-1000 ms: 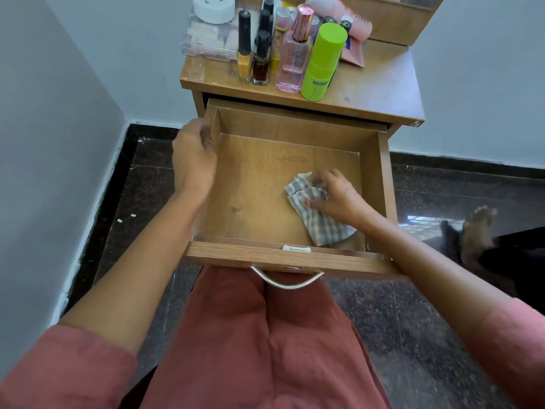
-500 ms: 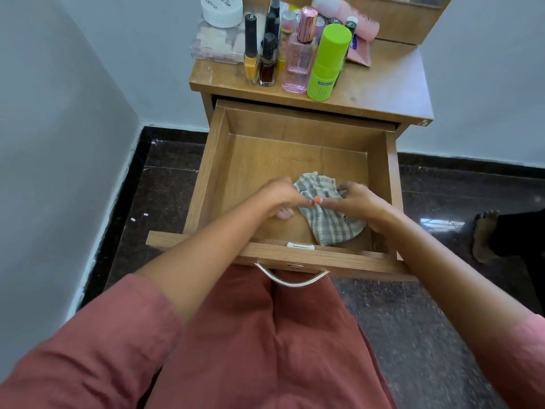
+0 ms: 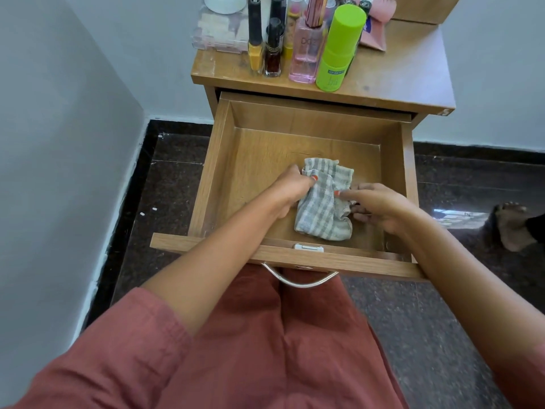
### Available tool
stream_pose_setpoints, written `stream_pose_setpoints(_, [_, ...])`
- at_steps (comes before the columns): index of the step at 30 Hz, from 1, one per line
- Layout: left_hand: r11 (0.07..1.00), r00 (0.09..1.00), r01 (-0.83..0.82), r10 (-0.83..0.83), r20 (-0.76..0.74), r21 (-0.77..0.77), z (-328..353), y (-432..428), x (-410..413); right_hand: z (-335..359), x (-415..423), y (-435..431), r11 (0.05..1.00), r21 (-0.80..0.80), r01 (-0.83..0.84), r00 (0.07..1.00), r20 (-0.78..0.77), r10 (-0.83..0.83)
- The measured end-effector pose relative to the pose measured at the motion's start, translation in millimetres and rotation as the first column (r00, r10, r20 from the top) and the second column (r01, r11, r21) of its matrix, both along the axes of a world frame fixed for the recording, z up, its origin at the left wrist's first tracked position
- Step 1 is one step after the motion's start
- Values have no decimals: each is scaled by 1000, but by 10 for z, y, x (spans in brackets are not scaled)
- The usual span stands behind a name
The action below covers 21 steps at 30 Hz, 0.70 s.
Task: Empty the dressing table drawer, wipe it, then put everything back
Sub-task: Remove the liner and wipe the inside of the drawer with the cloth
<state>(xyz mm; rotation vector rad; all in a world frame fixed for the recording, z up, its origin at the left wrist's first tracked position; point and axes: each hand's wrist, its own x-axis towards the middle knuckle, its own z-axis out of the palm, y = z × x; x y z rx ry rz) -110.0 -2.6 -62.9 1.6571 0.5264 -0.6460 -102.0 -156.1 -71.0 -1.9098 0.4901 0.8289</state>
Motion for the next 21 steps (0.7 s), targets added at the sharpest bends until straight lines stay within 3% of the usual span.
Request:
stream_pose_setpoints(3, [997,997,-55,52,-65,-47,33,-7,6,-4,-2,-12,998,-65,21,999,40,-18])
stream_pose_setpoints(9, [967,990,-101,75,-118,-234,161,44,-24,231,-83,57,952,278,124,992,-24,-122])
stream_pose_setpoints(15, [950,997,-10,33,68,-313,488,-55,-23,600,-205,-113,888,443,122,970,135,-201])
stream_pose_setpoints(21, [941,954,157,-67,291,-299,910,-404,31,959,-111,-377,896,398,196,830,419,-368])
